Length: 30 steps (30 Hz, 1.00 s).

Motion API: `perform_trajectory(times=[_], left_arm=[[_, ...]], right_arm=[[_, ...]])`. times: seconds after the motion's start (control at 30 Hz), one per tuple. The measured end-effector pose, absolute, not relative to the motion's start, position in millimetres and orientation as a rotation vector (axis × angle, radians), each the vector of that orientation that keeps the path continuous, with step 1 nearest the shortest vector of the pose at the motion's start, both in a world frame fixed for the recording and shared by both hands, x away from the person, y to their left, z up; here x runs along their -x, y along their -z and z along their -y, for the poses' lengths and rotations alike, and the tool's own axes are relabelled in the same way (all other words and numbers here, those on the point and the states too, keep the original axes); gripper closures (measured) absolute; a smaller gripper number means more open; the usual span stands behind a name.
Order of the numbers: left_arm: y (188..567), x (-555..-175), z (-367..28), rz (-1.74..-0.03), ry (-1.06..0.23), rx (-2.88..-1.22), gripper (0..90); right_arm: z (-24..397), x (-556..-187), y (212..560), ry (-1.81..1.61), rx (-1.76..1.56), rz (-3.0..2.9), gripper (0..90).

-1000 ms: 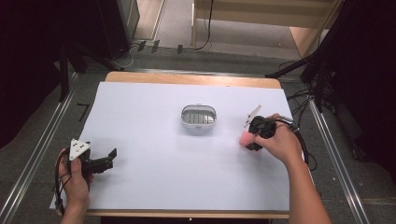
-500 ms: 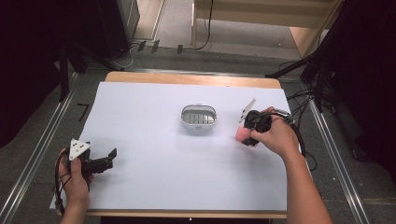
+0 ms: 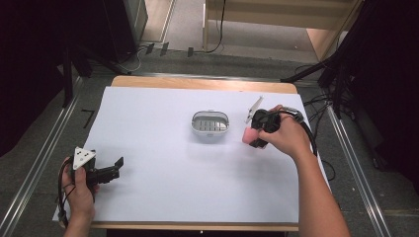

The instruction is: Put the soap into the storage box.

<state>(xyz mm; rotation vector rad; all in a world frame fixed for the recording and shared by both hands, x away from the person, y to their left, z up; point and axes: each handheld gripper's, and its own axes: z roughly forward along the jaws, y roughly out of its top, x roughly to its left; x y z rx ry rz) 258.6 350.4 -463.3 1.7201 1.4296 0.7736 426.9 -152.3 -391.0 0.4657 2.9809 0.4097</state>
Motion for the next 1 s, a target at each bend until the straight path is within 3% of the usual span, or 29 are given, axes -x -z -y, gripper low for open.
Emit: perform_trajectory(times=[1.0], left_arm=[[463.2,-258.7,-350.3,-1.426,-0.773,-1.723,0.0]], right_arm=[[105.3,-449.5,369.0,-0.440,-0.328,-2.989,38.7]])
